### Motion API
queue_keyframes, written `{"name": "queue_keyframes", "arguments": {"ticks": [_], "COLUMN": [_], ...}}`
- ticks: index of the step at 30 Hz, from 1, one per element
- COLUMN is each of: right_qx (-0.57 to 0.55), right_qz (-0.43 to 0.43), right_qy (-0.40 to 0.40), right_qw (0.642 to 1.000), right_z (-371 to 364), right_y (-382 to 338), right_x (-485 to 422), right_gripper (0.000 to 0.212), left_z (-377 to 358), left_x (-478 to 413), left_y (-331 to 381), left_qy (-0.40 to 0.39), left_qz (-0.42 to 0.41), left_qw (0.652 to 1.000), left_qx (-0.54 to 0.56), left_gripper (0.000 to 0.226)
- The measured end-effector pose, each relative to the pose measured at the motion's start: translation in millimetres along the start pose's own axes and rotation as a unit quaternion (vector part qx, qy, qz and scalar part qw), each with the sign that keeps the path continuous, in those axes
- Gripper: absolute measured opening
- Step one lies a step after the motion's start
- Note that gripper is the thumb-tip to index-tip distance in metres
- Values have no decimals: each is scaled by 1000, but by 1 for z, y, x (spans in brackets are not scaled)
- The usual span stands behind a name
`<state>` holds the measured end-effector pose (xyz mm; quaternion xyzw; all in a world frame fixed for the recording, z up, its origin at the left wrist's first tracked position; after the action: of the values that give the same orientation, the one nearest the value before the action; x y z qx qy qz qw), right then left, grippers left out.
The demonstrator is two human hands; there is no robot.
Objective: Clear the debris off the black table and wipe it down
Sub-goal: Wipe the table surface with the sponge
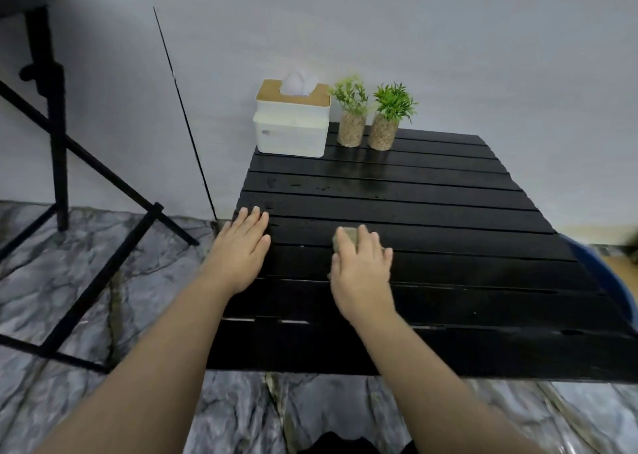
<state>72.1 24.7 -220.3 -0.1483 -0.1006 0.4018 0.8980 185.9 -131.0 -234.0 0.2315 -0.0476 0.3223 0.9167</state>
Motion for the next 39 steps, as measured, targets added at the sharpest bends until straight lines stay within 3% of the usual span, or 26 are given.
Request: {"name": "queue_keyframes", "arguments": {"ticks": [3,6,8,11,13,17,19,22,26,29,31,35,37,39], "right_qx": [-5,8,23,-3,10,18,1,-5,-33,-63,-33,11,6,-17], "right_qz": [133,163,97,-97,-129,100,139,77,-134,-223,-171,76,85,20], "right_qy": [-53,-55,-20,-3,16,-9,-52,-37,-10,14,19,-36,-50,-37], "right_qw": [990,985,995,995,992,995,989,996,990,973,984,996,995,999], "right_z": [-32,-25,-2,35,33,-11,-12,17,86,109,95,49,59,80], "right_y": [-69,-49,9,100,93,-15,-15,73,254,302,267,165,189,250], "right_x": [1,-4,-15,-26,-22,3,9,4,10,18,16,28,29,21], "right_gripper": [46,47,48,46,46,43,44,44,45,45,44,43,43,44], "left_z": [-7,-8,-9,-9,-9,-8,-2,-4,-43,-69,-78,-82,-85,-89], "left_x": [-10,-11,-11,-11,-12,-12,-12,-20,-28,-29,-34,-52,-59,-60], "left_y": [-4,-5,-4,-4,-4,-9,-5,39,141,182,194,208,207,205], "left_qy": [-7,4,10,14,15,17,28,51,30,14,7,8,1,-4], "left_qz": [8,6,6,9,6,9,28,16,-81,-103,-98,-79,-65,-56], "left_qw": [999,999,998,998,998,999,999,999,996,994,995,996,997,996], "left_qx": [-40,-50,-55,-56,-57,-30,-1,8,18,12,2,-40,-52,-65], "left_gripper": [51,51,51,51,51,50,48,48,50,50,50,51,52,53]}}
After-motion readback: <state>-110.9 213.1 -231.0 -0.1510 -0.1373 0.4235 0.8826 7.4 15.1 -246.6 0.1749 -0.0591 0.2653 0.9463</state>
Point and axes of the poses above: each hand's wrist, its own x-axis away from the middle knuckle, its own z-axis out of the back of the hand, y = z × x, the point moved 9 cm from there along -x, towards the middle knuckle, and after that the axes turned 14 degrees about -y, right-handed, at the moved point
